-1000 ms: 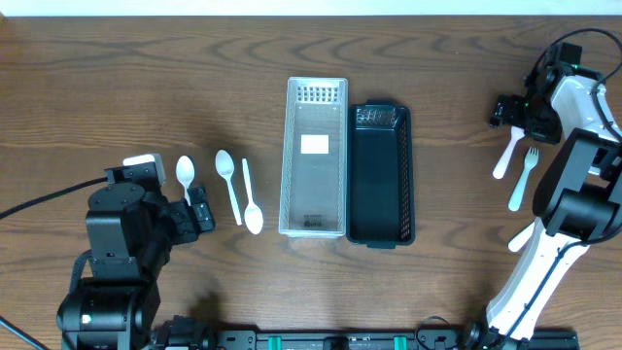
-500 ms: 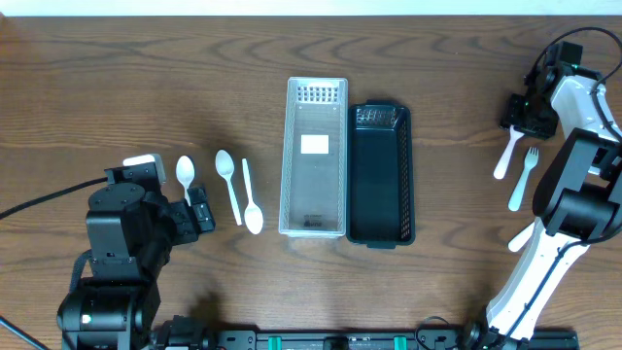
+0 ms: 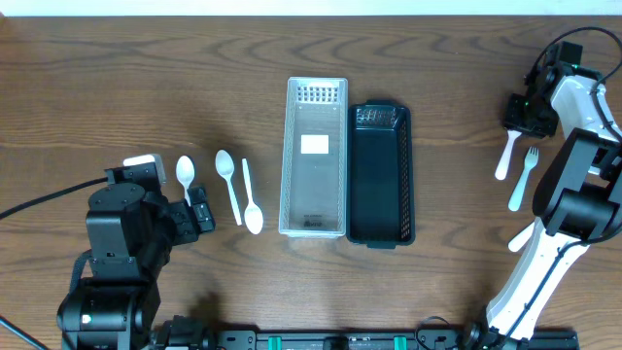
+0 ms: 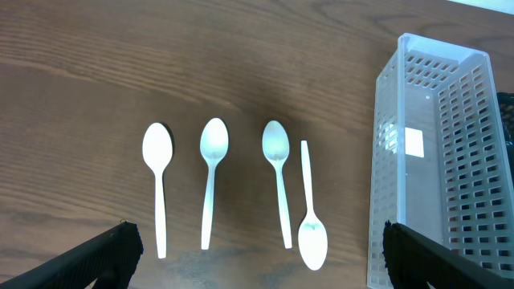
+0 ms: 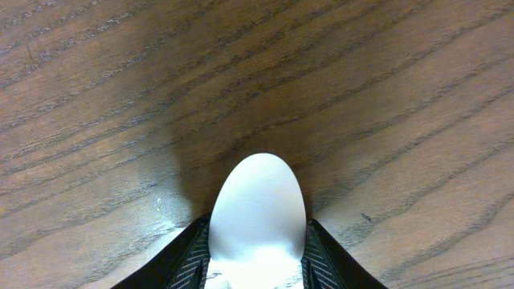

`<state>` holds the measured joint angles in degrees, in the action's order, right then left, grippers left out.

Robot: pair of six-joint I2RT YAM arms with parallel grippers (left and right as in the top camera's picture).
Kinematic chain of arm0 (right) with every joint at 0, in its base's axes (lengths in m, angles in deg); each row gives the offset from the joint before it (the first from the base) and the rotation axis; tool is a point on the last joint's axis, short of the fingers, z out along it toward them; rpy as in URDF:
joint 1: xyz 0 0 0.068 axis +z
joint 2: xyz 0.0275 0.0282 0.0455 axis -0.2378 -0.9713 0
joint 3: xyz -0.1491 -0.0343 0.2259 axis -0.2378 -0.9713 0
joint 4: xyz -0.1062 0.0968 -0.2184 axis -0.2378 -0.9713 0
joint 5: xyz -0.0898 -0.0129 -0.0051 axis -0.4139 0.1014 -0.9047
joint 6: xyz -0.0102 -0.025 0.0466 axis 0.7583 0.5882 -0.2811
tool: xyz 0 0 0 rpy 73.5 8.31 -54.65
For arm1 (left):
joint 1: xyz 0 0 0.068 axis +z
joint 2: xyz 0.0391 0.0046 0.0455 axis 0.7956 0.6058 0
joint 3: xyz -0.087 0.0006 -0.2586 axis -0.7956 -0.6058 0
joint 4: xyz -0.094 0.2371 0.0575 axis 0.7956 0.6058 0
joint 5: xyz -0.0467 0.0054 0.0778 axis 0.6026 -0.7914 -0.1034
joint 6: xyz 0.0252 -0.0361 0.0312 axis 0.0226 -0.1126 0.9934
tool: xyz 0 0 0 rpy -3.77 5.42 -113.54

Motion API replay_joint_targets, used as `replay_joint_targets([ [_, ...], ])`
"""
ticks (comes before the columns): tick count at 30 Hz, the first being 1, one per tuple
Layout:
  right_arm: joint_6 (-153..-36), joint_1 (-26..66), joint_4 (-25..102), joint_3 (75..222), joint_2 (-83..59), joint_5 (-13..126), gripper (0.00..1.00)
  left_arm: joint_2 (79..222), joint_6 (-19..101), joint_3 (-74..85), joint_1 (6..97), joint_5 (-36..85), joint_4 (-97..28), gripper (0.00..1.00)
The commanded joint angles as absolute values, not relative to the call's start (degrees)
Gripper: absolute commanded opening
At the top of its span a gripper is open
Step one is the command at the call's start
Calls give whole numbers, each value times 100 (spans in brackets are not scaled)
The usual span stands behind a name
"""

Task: Pack container
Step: 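Move the right gripper over the white spoon and grasp it, then carry the spoon into the dark green basket and release it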

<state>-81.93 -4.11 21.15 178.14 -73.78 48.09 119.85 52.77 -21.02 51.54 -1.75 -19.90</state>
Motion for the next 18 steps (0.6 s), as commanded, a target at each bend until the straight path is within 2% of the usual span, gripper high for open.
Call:
replay_joint_targets([
  [1, -8212, -450, 2098, 17808, -7657, 4835, 35, 11996, 5225, -2019, 5189, -184, -1975, 98],
  [6, -8212, -431, 2098, 17810, -7657, 4837, 24, 11996, 5225, -2019, 5189, -184, -1975, 98],
  [11, -8232, -361, 2091, 17812, -7642, 4837, 2, 11996, 5225, -2019, 5189, -184, -1972, 98],
  [18, -8385, -125, 1882, 17845, -7190, 4864, 1, 11996, 5225, -2019, 5189, -184, -1966, 98],
])
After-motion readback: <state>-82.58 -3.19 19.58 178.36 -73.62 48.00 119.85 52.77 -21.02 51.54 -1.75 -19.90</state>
